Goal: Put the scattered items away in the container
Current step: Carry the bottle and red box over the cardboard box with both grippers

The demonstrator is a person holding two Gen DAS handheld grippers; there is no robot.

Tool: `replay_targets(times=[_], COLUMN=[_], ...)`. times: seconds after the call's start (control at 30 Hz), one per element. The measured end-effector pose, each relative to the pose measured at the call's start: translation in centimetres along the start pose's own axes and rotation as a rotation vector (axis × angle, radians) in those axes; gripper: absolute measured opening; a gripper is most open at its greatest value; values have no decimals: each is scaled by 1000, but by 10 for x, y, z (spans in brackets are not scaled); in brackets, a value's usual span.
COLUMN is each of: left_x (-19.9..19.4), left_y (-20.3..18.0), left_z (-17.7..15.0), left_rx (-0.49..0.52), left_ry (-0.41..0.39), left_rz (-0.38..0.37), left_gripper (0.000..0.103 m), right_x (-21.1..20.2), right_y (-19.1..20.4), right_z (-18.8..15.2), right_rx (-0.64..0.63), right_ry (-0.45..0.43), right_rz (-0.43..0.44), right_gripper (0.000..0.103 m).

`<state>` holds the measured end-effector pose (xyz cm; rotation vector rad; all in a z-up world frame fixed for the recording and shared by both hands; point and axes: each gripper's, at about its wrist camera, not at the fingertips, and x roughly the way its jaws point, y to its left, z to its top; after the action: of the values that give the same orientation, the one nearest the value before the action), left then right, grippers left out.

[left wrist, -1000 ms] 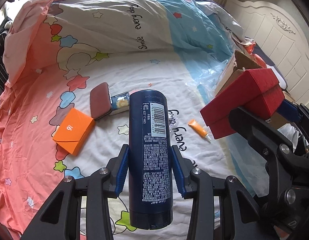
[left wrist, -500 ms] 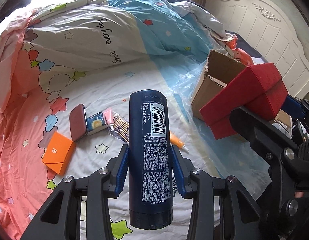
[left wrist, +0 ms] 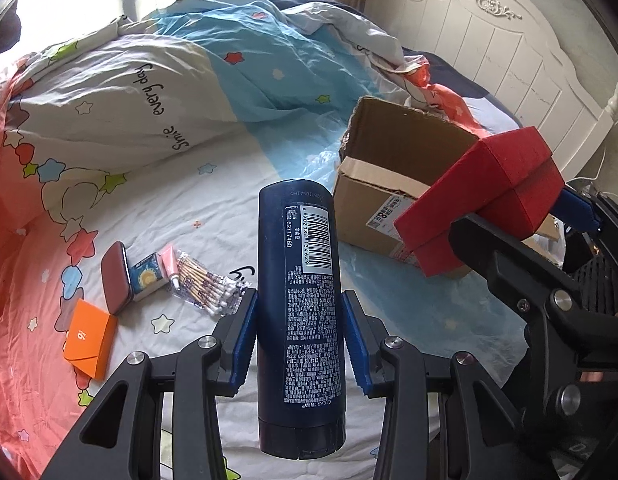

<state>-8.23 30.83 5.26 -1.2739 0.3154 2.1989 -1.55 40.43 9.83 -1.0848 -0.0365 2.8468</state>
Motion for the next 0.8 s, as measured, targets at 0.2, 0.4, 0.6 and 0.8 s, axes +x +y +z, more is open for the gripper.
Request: replay_targets(times=[0.2, 0.4, 0.6, 0.8], left_x=[0, 1, 4, 9], left_y=[-15, -30, -45, -55], left_z=[15, 28, 39, 46], left_rx=[39, 76, 103, 116], left_ry=[-16, -29, -40, -44], left_rz=[-10, -13, -21, -27], left_gripper=[42, 42, 42, 42], right_x=[-3, -7, -9, -7], right_y=[-19, -34, -50, -61], right_z=[4, 6, 8, 8], right_rx=[36, 59, 79, 77], right_ry=[-11, -22, -29, -29], right_rz=[-29, -46, -64, -74], right_gripper=[66, 66, 66, 66])
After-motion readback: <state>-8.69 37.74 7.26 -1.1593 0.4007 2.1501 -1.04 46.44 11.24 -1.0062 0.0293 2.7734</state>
